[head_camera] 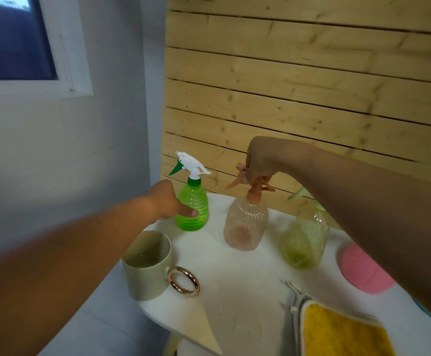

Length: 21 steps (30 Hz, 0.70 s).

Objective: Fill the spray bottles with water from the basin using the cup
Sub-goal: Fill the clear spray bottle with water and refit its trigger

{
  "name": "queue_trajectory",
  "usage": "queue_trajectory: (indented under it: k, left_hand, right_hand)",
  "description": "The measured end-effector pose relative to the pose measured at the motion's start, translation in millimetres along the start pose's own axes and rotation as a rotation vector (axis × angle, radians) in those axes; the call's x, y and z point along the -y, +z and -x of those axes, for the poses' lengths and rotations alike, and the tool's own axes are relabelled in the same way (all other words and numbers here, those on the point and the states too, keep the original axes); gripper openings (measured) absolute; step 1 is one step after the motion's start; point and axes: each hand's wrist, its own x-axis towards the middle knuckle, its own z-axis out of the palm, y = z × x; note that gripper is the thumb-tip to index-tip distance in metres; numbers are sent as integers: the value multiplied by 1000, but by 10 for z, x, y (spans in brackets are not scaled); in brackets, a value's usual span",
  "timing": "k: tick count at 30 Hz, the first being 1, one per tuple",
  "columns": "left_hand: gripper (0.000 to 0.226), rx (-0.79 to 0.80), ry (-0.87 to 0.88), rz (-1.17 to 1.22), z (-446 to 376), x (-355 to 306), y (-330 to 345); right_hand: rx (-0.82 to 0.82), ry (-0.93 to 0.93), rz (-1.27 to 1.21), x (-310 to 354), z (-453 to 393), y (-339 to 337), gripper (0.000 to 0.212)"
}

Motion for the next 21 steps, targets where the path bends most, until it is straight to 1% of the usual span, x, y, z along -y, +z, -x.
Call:
queue_trajectory:
  k: [1,2,4,6,8,11,14,15,17,19,21]
  left_hand:
    - [122,5,1,13,26,-19,-31]
    - [107,-9,0,15,82,-59,-67]
    - [94,-64,0,4,180,-129,-127]
    - [95,-96,48,42,277,-192,-188]
    - [96,-90,125,98,491,-296,-262]
    - [100,-19,251,159,801,-414,-334]
    - [119,53,347,180,1142,-495,-368]
    - [121,79,361,188,1271,-500,-370]
    - [119,109,396,204,1523,-482,-356]
    - [112,111,409,227,1768,-456,-328]
    - [115,99,421,236,1979,-405,-293]
  right_hand:
    - [6,8,-3,10,45,-60,25]
    - [-1,13,-6,20,102,-140,23]
    - [-74,12,-23,32,221,-296,23]
    - [-148,4,-52,68,397,-448,25]
    - [-204,-21,-110,95,613,-584,26]
    - [-272,-72,-216,130,933,-733,23]
    - [-284,-101,-310,129,1189,-823,17]
    - [-286,-109,-345,140,1296,-831,17]
    - [-280,-127,-429,178,1491,-821,23]
    - [-250,-149,-487,198,1655,-774,27]
    - [-216,-149,-536,197,1807,-695,28]
